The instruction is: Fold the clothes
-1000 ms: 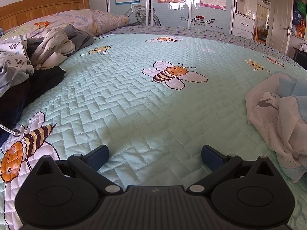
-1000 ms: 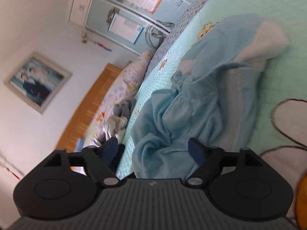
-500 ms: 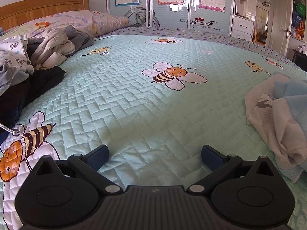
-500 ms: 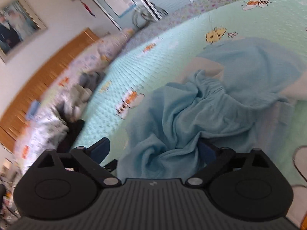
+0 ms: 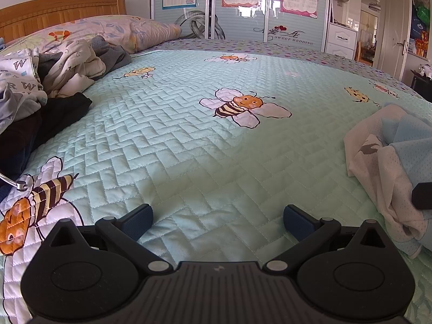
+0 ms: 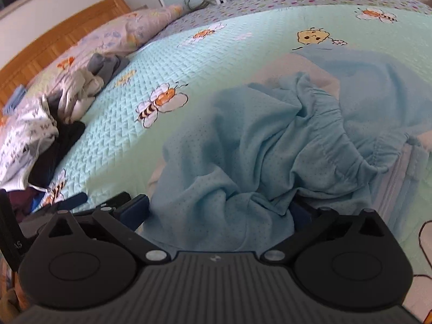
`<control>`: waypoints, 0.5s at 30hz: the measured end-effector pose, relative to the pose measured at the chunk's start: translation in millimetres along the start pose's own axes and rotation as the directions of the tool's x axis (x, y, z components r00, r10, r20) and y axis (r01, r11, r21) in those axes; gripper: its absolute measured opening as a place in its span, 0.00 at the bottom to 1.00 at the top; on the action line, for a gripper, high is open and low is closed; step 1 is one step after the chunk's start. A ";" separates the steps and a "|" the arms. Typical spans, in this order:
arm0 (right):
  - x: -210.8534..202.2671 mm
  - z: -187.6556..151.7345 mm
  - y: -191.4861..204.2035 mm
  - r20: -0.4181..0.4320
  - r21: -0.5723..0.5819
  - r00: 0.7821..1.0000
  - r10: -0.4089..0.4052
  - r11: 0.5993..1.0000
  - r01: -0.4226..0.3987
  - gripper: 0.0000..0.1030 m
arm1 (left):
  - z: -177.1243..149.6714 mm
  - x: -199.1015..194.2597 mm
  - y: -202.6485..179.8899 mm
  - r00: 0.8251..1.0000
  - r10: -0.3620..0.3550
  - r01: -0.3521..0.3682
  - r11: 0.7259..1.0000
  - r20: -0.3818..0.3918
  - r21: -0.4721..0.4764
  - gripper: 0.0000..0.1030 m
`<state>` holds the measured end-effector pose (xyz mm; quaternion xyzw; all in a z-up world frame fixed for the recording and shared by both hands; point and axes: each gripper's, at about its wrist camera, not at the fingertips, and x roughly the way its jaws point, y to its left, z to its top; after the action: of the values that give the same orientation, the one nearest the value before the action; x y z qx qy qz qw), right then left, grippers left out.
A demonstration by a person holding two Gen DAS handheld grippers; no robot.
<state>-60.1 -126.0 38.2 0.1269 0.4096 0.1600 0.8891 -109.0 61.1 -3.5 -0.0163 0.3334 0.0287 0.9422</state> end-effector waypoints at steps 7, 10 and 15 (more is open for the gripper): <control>-8.3 -0.4 -1.7 0.051 0.033 0.998 -0.022 0.999 0.020 0.81 | -0.2 0.1 -0.1 1.000 0.000 0.000 1.000 0.000 0.000 1.00; -13.0 1.5 2.8 0.077 0.010 0.995 -0.065 0.998 0.064 0.57 | 0.1 0.4 0.2 1.000 0.000 0.000 1.000 0.000 0.000 1.00; -22.4 8.4 1.7 0.125 0.043 0.991 -0.056 0.998 0.051 0.23 | -0.2 0.4 0.3 1.000 0.000 0.000 1.000 0.000 0.000 1.00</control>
<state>-67.7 -134.0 59.5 0.1433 0.3591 0.1197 0.9144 -108.8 61.4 -3.9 -0.0165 0.3333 0.0285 0.9423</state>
